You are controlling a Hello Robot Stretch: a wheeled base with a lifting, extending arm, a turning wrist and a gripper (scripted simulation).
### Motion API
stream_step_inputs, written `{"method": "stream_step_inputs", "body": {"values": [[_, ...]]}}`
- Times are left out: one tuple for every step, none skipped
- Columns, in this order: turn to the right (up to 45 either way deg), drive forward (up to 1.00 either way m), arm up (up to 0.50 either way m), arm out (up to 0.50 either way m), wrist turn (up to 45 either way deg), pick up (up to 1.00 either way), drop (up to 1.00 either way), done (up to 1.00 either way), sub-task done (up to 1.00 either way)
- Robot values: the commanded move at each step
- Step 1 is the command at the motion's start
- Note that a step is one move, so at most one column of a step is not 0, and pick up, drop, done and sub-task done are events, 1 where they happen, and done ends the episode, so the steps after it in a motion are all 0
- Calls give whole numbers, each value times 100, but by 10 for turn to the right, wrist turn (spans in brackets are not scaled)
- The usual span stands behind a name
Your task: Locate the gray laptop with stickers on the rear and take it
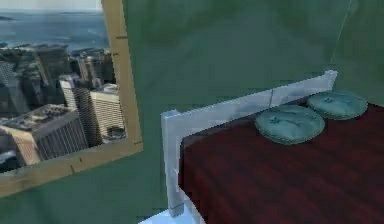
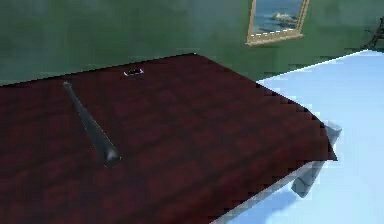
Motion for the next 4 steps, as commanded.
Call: {"method": "stream_step_inputs", "body": {"values": [[-450, 0, 0, 0, 0, 0, 0, 0, 0], [-450, 0, 0, 0, 0, 0, 0, 0, 0], [-300, 0, 0, 0, 0, 0, 0, 0, 0], [0, 30, 0, 0, 0, 0, 0, 0, 0]]}}
